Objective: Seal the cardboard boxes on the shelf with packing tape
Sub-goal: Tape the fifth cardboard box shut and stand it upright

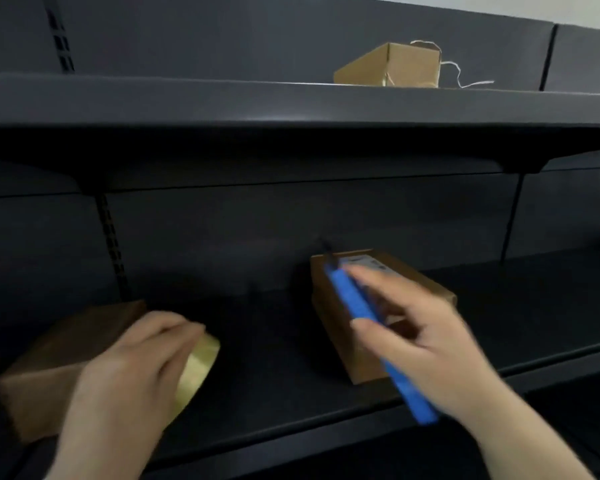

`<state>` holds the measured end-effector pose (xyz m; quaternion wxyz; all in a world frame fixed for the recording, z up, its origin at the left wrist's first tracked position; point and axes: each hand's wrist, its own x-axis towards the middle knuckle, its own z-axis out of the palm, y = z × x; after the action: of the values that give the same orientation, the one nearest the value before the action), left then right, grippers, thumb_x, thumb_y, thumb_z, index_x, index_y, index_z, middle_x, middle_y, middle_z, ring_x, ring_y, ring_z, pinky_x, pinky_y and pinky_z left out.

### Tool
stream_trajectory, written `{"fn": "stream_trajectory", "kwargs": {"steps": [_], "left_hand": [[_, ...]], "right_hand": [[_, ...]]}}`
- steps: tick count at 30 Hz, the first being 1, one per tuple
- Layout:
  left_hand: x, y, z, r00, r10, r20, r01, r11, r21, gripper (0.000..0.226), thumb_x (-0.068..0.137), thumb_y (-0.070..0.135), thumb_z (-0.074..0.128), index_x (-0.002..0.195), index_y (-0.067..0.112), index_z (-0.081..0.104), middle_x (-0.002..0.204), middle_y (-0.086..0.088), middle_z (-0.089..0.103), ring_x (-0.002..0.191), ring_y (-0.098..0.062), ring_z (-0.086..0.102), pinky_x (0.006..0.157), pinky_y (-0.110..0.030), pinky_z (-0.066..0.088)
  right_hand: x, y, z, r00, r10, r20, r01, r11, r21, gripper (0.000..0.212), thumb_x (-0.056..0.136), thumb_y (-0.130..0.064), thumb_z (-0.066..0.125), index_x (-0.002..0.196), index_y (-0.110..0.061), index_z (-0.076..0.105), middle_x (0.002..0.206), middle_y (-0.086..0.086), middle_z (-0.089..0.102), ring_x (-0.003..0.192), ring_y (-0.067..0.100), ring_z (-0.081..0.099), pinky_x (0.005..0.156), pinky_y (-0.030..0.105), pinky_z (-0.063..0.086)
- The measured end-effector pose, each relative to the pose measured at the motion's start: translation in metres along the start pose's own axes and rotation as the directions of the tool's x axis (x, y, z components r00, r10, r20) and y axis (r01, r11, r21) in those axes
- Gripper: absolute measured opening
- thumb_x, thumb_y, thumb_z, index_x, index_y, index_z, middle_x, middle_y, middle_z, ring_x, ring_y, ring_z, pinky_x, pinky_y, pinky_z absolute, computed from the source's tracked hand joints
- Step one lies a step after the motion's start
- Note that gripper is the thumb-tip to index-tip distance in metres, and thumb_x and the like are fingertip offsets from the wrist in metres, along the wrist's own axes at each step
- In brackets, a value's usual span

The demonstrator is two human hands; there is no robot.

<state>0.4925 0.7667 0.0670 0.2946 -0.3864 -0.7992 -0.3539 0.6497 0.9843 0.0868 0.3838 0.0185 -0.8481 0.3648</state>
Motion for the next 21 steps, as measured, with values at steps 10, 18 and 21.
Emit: {"fn": "stream_trajectory", "kwargs": {"steps": [10, 18, 21], "left_hand": [[0.053, 0.039, 0.155, 0.875, -0.177, 0.451, -0.010, 0.924, 0.382, 0.037, 0.092, 0.003, 0.045, 0.118, 0.024, 0.063, 0.119, 0.001, 0.054, 0.099, -0.022, 0.061, 0.080, -0.034, 0.050], [0.054, 0.039, 0.177, 0.855, -0.142, 0.498, -0.215, 0.778, 0.591, 0.033, 0.088, 0.008, 0.051, 0.116, 0.023, 0.058, 0.118, 0.001, 0.056, 0.098, -0.020, 0.061, 0.073, -0.032, 0.049], [0.054, 0.022, 0.184, 0.833, -0.163, 0.529, -0.211, 0.790, 0.576, 0.044, 0.090, 0.011, 0.049, 0.131, 0.026, 0.049, 0.128, 0.001, 0.054, 0.108, -0.021, 0.058, 0.084, -0.035, 0.050]], "right_hand": [[0.009, 0.176, -0.136, 0.826, 0.459, -0.327, -0.555, 0.760, -0.339, 0.043, 0.082, -0.016, 0.068, 0.124, -0.021, 0.060, 0.115, 0.011, 0.065, 0.098, 0.023, 0.058, 0.078, 0.027, 0.036], [0.028, 0.240, -0.116, 0.715, 0.696, -0.064, -0.508, 0.455, -0.731, 0.040, 0.089, -0.040, 0.051, 0.128, -0.032, 0.053, 0.115, 0.005, 0.057, 0.093, 0.022, 0.060, 0.073, 0.035, 0.052], [0.025, 0.247, -0.117, 0.747, 0.660, -0.078, -0.522, 0.510, -0.683, 0.040, 0.089, -0.040, 0.052, 0.128, -0.032, 0.053, 0.118, 0.005, 0.055, 0.092, 0.023, 0.059, 0.067, 0.034, 0.050]]}}
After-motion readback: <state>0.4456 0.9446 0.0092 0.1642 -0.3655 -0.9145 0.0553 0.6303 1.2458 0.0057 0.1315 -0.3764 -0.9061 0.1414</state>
